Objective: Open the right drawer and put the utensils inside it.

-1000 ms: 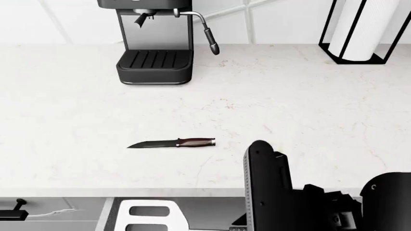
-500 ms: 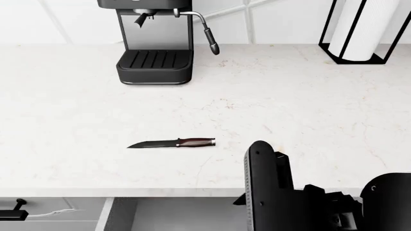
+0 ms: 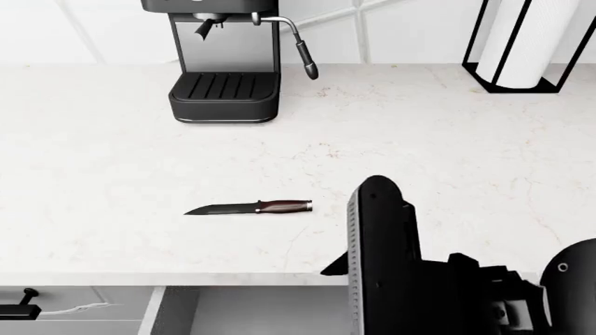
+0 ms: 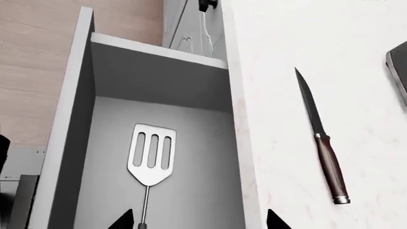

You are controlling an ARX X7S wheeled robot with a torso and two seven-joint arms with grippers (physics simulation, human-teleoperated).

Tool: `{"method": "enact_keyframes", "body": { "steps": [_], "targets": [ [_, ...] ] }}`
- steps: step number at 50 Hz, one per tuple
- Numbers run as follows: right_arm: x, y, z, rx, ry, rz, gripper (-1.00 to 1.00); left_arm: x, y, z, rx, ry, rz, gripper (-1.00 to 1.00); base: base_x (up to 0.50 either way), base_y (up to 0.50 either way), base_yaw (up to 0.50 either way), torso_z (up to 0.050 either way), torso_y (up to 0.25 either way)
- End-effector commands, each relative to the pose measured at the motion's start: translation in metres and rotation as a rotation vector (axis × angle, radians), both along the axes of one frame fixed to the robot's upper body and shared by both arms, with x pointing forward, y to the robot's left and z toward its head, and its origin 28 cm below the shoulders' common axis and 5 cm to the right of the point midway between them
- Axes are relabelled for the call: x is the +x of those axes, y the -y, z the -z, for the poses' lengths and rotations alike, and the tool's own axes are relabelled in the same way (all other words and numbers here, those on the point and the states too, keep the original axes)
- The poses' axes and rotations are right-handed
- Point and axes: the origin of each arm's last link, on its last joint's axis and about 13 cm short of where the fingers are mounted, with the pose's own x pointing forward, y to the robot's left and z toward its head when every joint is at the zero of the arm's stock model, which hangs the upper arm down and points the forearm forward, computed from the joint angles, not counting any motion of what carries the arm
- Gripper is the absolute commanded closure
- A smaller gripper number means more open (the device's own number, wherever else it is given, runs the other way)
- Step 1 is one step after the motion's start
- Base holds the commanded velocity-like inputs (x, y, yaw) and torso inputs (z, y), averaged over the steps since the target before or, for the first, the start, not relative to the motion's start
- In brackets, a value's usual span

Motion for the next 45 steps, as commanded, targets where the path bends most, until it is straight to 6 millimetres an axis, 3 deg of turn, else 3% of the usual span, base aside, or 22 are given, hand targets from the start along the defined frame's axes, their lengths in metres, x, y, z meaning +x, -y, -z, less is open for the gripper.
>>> {"method": "enact_keyframes", "body": {
  "steps": [1,12,18,34,45],
  "targets": [
    [0.010,-0.001,-0.004,0.084,-0.054,0.114,-1.00,0.000,0.000,0.000,0.002,-0.001,0.001,-1.00,0.00,0.00,0.00,0.000,0.000],
    [0.040,0.005,-0.011,0.198,-0.111,0.293,-1.00,0.000,0.000,0.000,0.002,-0.003,0.000,-1.00,0.00,0.00,0.00,0.000,0.000],
    [0.049,0.006,-0.016,0.229,-0.110,0.314,-1.00,0.000,0.000,0.001,0.001,-0.004,-0.001,-1.00,0.00,0.00,0.00,0.000,0.000],
    [0.097,0.006,-0.019,0.340,-0.199,0.378,-1.00,0.000,-0.001,0.002,0.005,-0.013,-0.015,-1.00,0.00,0.00,0.00,0.000,0.000],
    [0.118,0.000,-0.020,0.302,-0.209,0.385,-1.00,-0.001,-0.001,0.001,0.010,-0.014,-0.019,-1.00,0.00,0.00,0.00,0.000,0.000]
  ]
}}
